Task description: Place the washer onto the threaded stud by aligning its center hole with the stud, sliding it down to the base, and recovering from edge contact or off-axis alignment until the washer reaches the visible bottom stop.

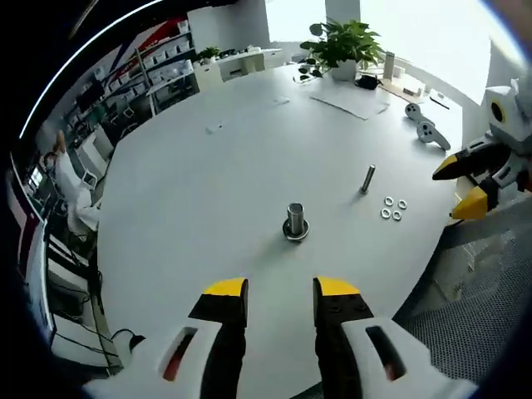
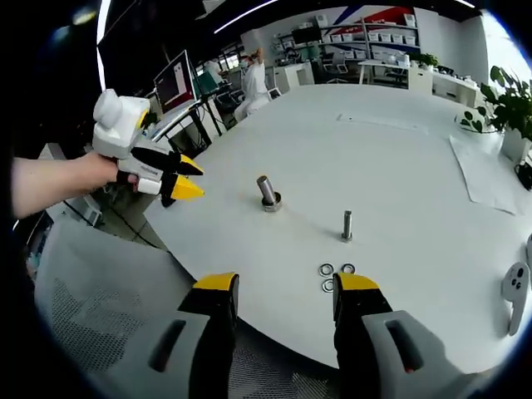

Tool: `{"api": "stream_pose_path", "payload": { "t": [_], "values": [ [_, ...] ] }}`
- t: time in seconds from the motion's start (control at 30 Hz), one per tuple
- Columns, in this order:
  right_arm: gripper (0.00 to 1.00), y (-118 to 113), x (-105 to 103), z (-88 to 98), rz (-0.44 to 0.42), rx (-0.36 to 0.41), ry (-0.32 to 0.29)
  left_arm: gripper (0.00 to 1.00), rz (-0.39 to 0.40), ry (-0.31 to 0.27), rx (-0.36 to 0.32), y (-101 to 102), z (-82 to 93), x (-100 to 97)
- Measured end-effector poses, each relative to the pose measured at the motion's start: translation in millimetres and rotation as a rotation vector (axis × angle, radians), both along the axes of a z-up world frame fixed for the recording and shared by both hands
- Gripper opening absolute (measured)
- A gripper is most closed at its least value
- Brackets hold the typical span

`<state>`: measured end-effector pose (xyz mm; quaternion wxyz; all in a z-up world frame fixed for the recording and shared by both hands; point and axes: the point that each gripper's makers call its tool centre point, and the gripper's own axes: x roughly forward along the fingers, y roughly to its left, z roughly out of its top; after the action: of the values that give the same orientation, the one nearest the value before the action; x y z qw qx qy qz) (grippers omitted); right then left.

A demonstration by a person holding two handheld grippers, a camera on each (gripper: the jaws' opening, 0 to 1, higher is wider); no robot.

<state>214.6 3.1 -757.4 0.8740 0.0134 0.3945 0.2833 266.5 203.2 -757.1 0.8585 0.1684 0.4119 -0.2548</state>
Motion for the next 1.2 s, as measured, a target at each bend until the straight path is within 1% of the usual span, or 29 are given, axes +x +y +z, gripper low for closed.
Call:
{"api": "stream_pose_path", "payload": {
  "t": [0.03, 0.07, 0.13, 0.17, 0.27, 0.3, 0.37, 0.4, 0.47, 0.57, 0.67, 0.8, 0.9, 0.97, 1.03, 1.1, 1.13, 1.17, 1.2],
  "values": [
    [0.48, 0, 0, -0.1, -0.003, 0.005, 0.000, 0.30, 0.025, -0.008, -0.012, 1, 2.0, -1.3],
    [0.48, 1, 0, -0.8, -0.002, 0.006, 0.001, 0.30, 0.069, -0.027, -0.048, 1, 6.1, -1.4],
    [0.48, 2, 0, -2.2, 0.006, 0.003, 0.003, 0.30, 0.116, -0.046, -0.111, -2, 13.9, -3.2],
    [0.48, 3, 0, -2.2, 0.006, 0.003, 0.002, 0.30, 0.117, -0.059, -0.130, -5, 16.9, -3.8],
    [0.48, 6, 2, 0.9, 0.002, 0.010, -0.011, 0.30, 0.092, -0.078, -0.120, -5, 19.9, -8.9],
    [0.48, 5, 3, 0.8, 0.001, 0.007, -0.013, 0.30, 0.083, -0.075, -0.121, -5, 20.0, -10.5],
    [0.48, 4, 2, 0.1, 0.004, -0.005, -0.017, 0.30, 0.076, -0.076, -0.131, -4, 21.4, -11.1],
    [0.48, 3, 1, -1.1, 0.003, -0.012, -0.013, 0.30, 0.074, -0.087, -0.137, -4, 24.7, -11.5],
    [0.48, 1, 2, -2.9, -0.001, -0.018, -0.010, 0.30, 0.077, -0.111, -0.168, -3, 31.6, -11.5],
    [0.48, -2, 4, -2.6, -0.015, -0.021, -0.015, 0.29, 0.070, -0.124, -0.185, -1, 33.9, -12.8],
    [0.48, -4, 4, -5.5, -0.026, -0.033, -0.011, 0.29, 0.082, -0.142, -0.227, 0, 36.8, -11.4],
    [0.48, -4, 1, -8.3, -0.017, -0.050, -0.012, 0.29, 0.091, -0.142, -0.263, 0, 36.2, -14.0],
    [0.48, -7, 5, -6.6, -0.017, -0.055, -0.038, 0.29, 0.087, -0.124, -0.291, -2, 37.2, -17.6],
    [0.48, -13, 12, -2.9, -0.055, -0.032, -0.052, 0.29, 0.083, -0.120, -0.290, -2, 39.1, -19.4],
    [0.48, -17, 16, 0.1, -0.109, 0.016, -0.049, 0.29, 0.068, -0.107, -0.290, -4, 39.2, -22.2],
    [0.48, -21, 15, -0.3, -0.124, 0.017, -0.046, 0.30, 0.044, -0.107, -0.291, -8, 39.6, -24.4],
    [0.48, -21, 14, -1.5, -0.123, 0.014, -0.043, 0.31, 0.038, -0.100, -0.307, -10, 39.9, -26.1],
    [0.48, -21, 14, -2.9, -0.123, 0.008, -0.040, 0.31, 0.044, -0.092, -0.343, -14, 41.1, -27.2],
    [0.48, -21, 13, -4.3, -0.119, -0.003, -0.038, 0.31, 0.047, -0.092, -0.360, -14, 41.5, -27.2]
  ]
}}
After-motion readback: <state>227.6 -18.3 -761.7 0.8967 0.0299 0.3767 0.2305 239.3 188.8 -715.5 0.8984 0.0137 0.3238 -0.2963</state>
